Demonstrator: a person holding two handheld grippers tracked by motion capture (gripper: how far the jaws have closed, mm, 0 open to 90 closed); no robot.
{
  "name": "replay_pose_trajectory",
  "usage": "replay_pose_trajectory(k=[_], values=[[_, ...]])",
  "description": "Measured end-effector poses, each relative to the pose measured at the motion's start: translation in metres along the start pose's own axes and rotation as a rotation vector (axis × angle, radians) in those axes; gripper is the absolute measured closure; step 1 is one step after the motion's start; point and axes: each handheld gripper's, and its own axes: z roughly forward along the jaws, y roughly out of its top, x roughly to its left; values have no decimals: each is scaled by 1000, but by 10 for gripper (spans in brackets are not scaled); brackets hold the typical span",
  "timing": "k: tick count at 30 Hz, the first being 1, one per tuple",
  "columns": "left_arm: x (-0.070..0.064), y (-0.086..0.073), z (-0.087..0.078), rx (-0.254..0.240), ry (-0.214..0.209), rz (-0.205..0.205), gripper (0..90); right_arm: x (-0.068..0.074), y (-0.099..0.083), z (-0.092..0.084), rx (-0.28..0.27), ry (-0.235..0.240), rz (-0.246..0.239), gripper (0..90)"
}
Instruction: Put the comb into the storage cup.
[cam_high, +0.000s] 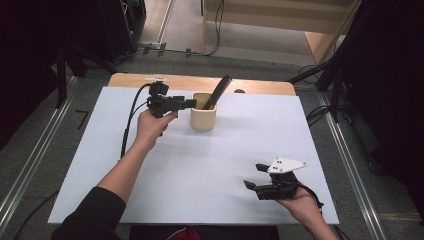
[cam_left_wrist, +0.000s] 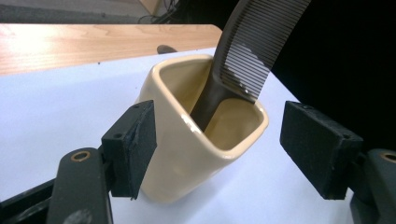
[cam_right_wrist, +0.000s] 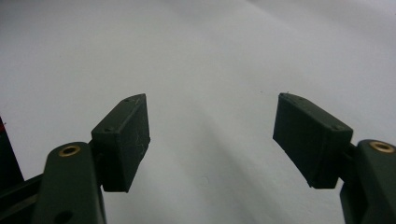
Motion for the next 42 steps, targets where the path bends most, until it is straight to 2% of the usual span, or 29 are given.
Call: replay_pose_trajectory(k=[14, 20, 22, 28, 31, 35, 42], values=[[3, -16, -13, 8, -20, 5, 279, -1, 0, 1, 2, -3, -1, 253], [-1, -24, -17, 9, -31, 10, 278, -1, 0, 0, 0, -1, 3, 254], [-2, -27, -17, 9, -43, -11, 278, -1, 0, 0, 0, -2, 0, 254], [-10, -33, -17, 62, -34, 26, 278, -1, 0, 1, 5, -3, 0, 253], [-11, -37, -19, 62, -49, 20, 277, -2, 0, 1, 7, -5, 6, 253], [-13, -41, -22, 56, -48, 19, 278, -2, 0, 1, 11, -10, 10, 253], [-16, -53, -26, 105, -47, 26, 278, -3, 0, 1, 12, -13, 15, 253]])
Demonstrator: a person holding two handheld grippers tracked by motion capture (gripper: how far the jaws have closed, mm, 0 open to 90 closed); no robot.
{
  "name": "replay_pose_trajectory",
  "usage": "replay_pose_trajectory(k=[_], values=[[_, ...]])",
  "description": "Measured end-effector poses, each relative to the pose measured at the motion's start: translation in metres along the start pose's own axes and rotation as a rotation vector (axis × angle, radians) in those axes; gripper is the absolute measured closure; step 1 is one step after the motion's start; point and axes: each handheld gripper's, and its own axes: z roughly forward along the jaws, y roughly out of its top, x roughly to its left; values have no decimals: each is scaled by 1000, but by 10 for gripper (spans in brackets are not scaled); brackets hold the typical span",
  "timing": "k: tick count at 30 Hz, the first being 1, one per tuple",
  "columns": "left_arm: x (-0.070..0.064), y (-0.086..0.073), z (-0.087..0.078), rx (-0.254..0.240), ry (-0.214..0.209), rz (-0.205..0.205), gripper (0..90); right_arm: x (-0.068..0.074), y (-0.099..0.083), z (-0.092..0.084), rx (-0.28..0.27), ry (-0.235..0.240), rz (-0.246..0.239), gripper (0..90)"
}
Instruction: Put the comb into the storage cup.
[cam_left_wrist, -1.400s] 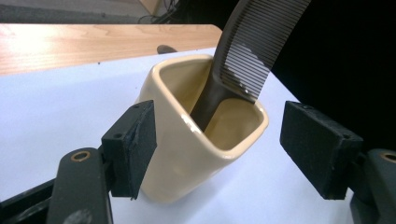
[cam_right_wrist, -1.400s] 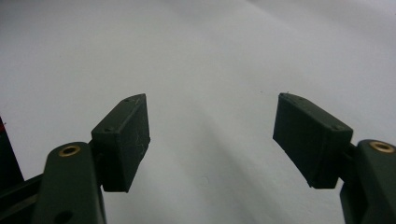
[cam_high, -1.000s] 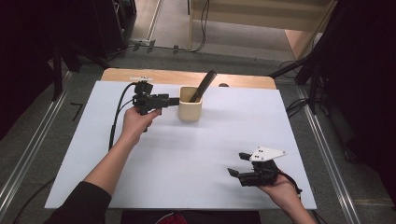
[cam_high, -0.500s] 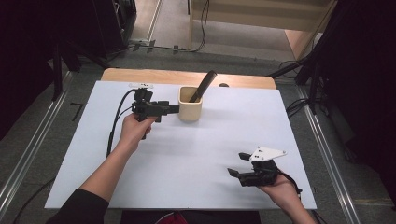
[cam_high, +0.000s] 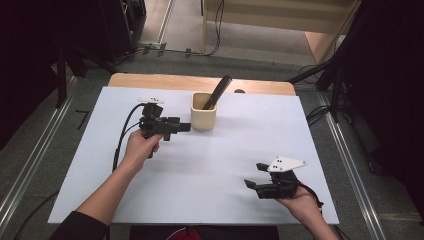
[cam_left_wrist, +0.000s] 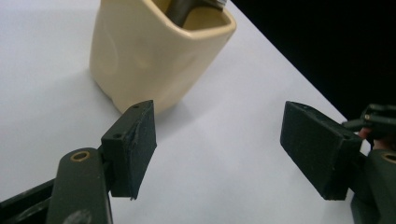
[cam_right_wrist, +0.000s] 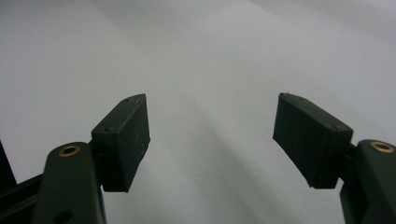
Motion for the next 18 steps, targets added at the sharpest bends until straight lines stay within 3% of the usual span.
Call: replay_pose_trajectory(k=[6, 11, 18], values=[[-5, -10, -5, 0, -3, 11, 278, -1, -1, 2, 14, 3, 8, 253], [-8, -17, -10, -8, -35, 9, 277, -2, -1, 2, 15, 5, 12, 253], [-13, -27, -16, 1, -30, 17, 278, -3, -1, 2, 14, 2, 19, 253]])
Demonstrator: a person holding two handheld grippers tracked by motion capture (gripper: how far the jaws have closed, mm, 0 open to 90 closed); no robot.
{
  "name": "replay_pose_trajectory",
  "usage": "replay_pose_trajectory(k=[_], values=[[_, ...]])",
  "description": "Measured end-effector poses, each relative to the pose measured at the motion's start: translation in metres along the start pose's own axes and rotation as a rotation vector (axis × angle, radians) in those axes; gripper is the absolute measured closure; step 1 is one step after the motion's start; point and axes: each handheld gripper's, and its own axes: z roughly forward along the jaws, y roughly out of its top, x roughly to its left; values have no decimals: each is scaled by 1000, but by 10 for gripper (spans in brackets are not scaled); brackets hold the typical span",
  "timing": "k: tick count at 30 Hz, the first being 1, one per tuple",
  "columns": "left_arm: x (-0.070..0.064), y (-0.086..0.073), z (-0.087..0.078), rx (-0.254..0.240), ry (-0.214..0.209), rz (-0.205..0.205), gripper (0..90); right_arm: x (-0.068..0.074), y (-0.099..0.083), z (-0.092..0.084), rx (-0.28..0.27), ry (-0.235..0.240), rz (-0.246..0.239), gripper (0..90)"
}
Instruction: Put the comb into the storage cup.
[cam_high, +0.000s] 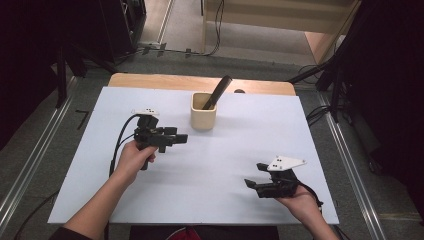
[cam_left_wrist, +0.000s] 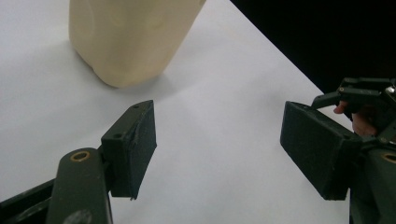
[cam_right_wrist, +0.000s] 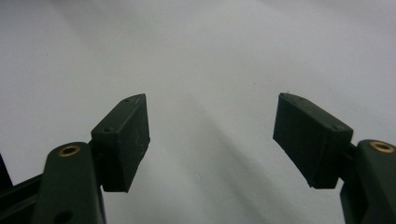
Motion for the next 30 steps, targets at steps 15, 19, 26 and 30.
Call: replay_pose_trajectory(k=[15, 19, 26, 30], values=[[-15, -21, -20, -11, 15, 28, 277, 0, 0, -1, -6, -13, -19, 253], [-16, -26, -24, -6, 14, 23, 277, 1, 1, -1, -9, -10, -15, 253], [-18, -36, -29, 9, 12, 28, 277, 1, 1, -1, -7, -10, -23, 253], [-19, -41, -32, 28, 12, 42, 276, 1, 1, -1, -6, -10, -23, 253]])
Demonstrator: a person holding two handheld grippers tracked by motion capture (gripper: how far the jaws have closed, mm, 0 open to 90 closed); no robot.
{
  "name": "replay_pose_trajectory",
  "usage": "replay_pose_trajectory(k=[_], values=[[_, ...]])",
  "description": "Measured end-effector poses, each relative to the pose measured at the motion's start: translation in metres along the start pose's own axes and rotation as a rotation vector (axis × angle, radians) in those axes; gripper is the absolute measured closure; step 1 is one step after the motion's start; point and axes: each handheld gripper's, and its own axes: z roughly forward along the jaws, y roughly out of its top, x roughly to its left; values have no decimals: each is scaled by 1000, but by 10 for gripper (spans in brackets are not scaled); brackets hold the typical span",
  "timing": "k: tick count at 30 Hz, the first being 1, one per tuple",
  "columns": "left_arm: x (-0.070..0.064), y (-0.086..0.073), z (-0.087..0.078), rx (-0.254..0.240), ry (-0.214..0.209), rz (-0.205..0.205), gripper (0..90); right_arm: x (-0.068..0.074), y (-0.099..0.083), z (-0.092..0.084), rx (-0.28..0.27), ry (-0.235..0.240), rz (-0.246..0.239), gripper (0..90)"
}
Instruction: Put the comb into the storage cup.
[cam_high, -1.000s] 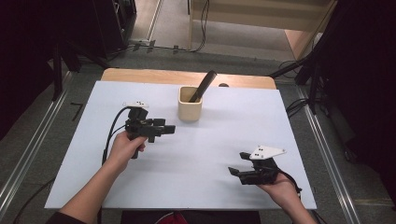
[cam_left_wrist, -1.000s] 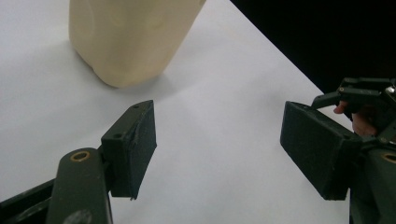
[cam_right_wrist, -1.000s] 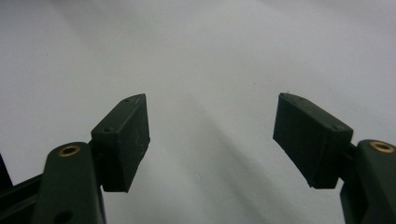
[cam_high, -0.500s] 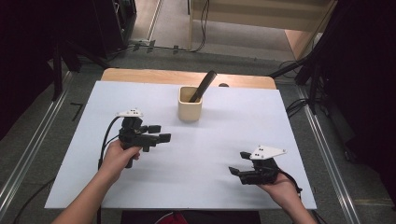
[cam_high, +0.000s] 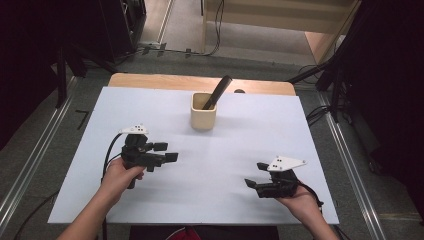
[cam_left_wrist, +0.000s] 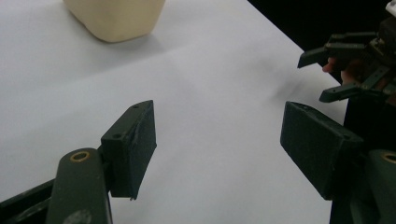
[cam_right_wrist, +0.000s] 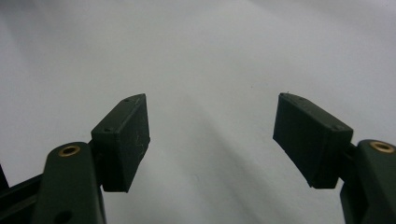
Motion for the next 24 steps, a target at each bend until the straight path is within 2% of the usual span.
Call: replay_pose_trajectory(k=[11, 24], values=[[-4, -17, -11, 68, 24, 50, 276, 0, 0, 0, 0, 3, 5, 253], [-6, -29, -22, 130, 92, 114, 276, 2, 0, 1, 10, 13, 7, 253]])
